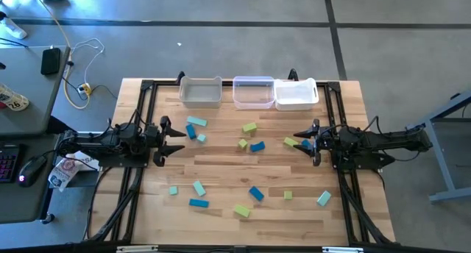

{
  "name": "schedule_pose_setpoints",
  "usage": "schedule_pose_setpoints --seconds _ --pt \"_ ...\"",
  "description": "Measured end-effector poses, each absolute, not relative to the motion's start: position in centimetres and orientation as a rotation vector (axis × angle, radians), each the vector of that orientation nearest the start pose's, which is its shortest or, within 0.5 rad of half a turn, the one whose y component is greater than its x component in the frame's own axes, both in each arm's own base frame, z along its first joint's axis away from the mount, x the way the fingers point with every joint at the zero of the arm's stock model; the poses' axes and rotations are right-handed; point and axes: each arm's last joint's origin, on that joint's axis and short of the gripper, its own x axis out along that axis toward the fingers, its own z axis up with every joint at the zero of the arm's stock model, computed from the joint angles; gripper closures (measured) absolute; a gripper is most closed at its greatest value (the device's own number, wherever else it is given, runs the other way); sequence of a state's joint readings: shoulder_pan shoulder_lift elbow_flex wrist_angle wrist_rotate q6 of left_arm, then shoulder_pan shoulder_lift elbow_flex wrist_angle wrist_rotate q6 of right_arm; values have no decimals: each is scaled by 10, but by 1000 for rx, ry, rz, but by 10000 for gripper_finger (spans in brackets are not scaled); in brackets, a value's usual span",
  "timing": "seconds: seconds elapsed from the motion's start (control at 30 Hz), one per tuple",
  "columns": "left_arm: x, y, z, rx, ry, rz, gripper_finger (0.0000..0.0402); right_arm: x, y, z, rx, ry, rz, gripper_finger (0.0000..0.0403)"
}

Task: Sort & place blocks by color
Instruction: Put the light blue block into the gray bin

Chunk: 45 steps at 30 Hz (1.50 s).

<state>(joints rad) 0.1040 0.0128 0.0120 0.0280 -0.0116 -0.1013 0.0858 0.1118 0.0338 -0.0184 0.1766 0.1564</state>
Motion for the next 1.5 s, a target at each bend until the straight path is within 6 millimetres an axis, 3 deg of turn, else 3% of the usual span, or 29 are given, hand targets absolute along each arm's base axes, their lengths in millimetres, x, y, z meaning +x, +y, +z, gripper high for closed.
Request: schedule_pose_setpoints --seconds 0.5,0.73,0.97,1.2,1.5 --pt "97 11 172 -99 -66 140 190 102 4 164 144 88 -98 190" --pt "95 13 186 30 -189 218 190 102 4 164 143 89 -98 190" --pt "89 14 216 210 -224 264 190 102 4 164 144 88 -98 190" --pt "99 21 245 327 -45 307 190 102 4 164 144 89 -98 190" --pt "136 40 258 307 353 276 190 102 4 164 143 88 -98 190"
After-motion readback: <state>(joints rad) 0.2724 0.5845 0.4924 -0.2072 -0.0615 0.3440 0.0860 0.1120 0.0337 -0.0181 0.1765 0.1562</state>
